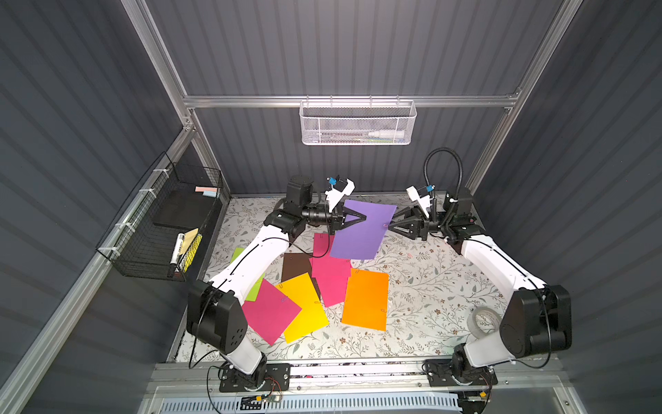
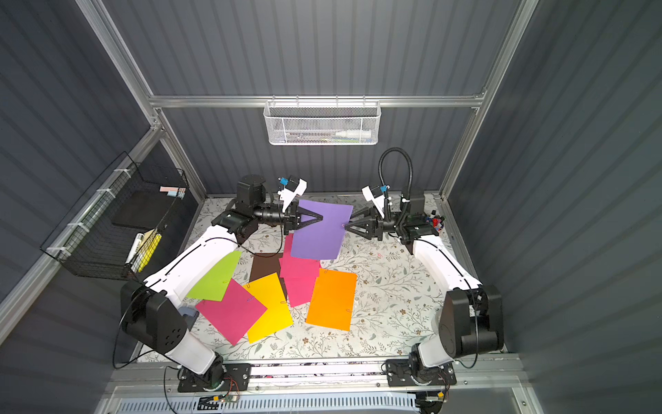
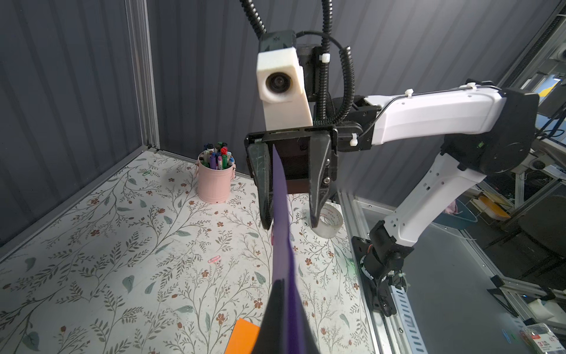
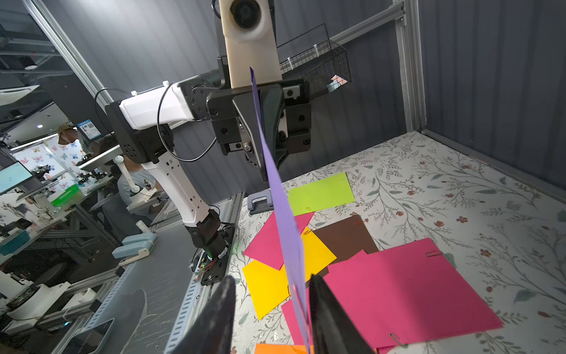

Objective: Unclip the paperclips from the documents
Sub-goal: Adjust the document, then remove the paper clip from the document.

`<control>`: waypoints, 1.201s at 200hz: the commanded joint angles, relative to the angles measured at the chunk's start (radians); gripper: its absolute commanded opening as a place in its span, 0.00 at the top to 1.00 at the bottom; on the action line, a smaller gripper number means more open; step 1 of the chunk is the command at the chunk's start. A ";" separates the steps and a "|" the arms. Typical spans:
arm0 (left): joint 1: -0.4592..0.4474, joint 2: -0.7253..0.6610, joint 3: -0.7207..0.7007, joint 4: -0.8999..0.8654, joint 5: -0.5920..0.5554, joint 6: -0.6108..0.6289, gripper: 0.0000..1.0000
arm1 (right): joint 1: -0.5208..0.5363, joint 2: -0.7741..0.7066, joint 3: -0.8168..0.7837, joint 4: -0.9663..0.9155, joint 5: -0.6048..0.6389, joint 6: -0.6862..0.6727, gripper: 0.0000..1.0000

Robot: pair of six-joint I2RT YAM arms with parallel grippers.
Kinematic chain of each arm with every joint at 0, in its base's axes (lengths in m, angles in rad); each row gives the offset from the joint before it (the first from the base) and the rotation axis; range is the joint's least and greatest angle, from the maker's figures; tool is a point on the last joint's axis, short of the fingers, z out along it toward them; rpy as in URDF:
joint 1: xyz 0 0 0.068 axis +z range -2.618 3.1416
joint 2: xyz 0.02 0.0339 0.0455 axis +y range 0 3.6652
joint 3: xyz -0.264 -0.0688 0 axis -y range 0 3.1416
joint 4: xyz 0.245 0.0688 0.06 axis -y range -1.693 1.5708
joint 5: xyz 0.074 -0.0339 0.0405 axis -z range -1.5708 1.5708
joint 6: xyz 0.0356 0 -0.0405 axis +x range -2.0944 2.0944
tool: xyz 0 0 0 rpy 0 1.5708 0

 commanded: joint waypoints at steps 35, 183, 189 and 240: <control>0.010 -0.033 -0.006 0.021 0.016 -0.016 1.00 | 0.002 0.029 -0.028 0.021 -0.020 -0.009 0.64; 0.028 -0.050 -0.022 -0.008 -0.029 -0.014 1.00 | -0.009 0.022 -0.021 -0.053 -0.022 -0.062 0.93; 0.030 -0.051 -0.022 -0.010 -0.032 -0.013 1.00 | -0.012 0.020 -0.021 -0.062 -0.022 -0.067 0.92; 0.043 -0.056 -0.018 -0.015 -0.050 -0.013 1.00 | -0.018 0.020 -0.013 -0.116 -0.020 -0.109 0.91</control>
